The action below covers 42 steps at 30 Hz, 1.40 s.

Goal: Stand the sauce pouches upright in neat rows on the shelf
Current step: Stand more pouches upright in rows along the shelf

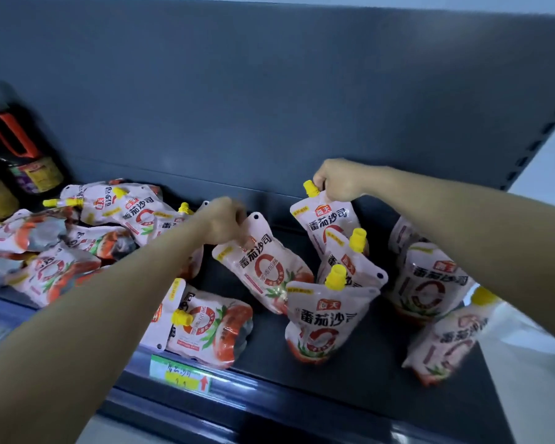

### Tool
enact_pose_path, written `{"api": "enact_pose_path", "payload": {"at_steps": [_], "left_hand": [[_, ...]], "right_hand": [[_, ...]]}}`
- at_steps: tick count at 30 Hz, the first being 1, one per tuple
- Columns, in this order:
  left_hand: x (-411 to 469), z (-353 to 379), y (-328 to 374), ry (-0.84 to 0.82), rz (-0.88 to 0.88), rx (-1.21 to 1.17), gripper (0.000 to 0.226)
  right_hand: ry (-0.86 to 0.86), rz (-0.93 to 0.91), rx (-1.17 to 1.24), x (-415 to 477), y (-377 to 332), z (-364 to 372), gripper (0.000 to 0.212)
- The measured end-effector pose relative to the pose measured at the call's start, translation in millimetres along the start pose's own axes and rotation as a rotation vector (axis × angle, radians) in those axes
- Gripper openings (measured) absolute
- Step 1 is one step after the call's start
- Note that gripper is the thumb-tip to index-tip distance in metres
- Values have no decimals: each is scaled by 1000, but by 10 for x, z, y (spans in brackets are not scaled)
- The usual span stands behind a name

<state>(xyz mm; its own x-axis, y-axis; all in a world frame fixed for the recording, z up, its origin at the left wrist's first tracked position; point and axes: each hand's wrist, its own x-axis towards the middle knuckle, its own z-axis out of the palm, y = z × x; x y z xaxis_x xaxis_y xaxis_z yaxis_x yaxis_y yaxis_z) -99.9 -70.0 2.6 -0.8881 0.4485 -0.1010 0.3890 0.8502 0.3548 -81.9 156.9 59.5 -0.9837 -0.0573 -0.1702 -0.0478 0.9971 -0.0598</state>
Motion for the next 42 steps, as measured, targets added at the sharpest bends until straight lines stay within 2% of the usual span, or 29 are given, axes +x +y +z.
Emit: {"api": "enact_pose_path", "payload": {"at_steps": [6,8,11,12,14,17,20,23,28,30,35,39,42], "left_hand": [[107,-184,520,115,176,-61,21],[156,-129,653,142,226,-51,17],[233,-50,776,179,244,-128,19],[255,-22,813,175,246,-180,22],[274,28,897,135,271,-290,25],[268,47,975,50,332,-380,21],[271,-9,917,-22,321,-379,16],[261,-50,804,-77,252,-235,7],[271,-57,726,-44,206,-222,10],[273,-40,757,-45,217,-250,19],[270,66,978,-78,297,-300,11],[203,92,1125,-182,363,-349,36],[161,67,1160,-223,386,-362,27]], "right_hand": [[133,174,18,-189,268,-28,16],[130,223,44,-251,351,-24,16],[108,258,104,-336,449,-25,3],[97,265,128,-363,478,-24,8],[79,271,134,-423,518,-21,20],[85,287,163,-460,558,0,27],[130,303,138,-433,557,19,22],[192,332,109,-394,536,29,18],[230,363,115,-300,502,36,14],[196,342,148,-281,495,12,18],[129,321,159,-288,510,-39,23],[127,332,161,-365,539,-82,27],[135,330,124,-415,531,-101,17]]}}
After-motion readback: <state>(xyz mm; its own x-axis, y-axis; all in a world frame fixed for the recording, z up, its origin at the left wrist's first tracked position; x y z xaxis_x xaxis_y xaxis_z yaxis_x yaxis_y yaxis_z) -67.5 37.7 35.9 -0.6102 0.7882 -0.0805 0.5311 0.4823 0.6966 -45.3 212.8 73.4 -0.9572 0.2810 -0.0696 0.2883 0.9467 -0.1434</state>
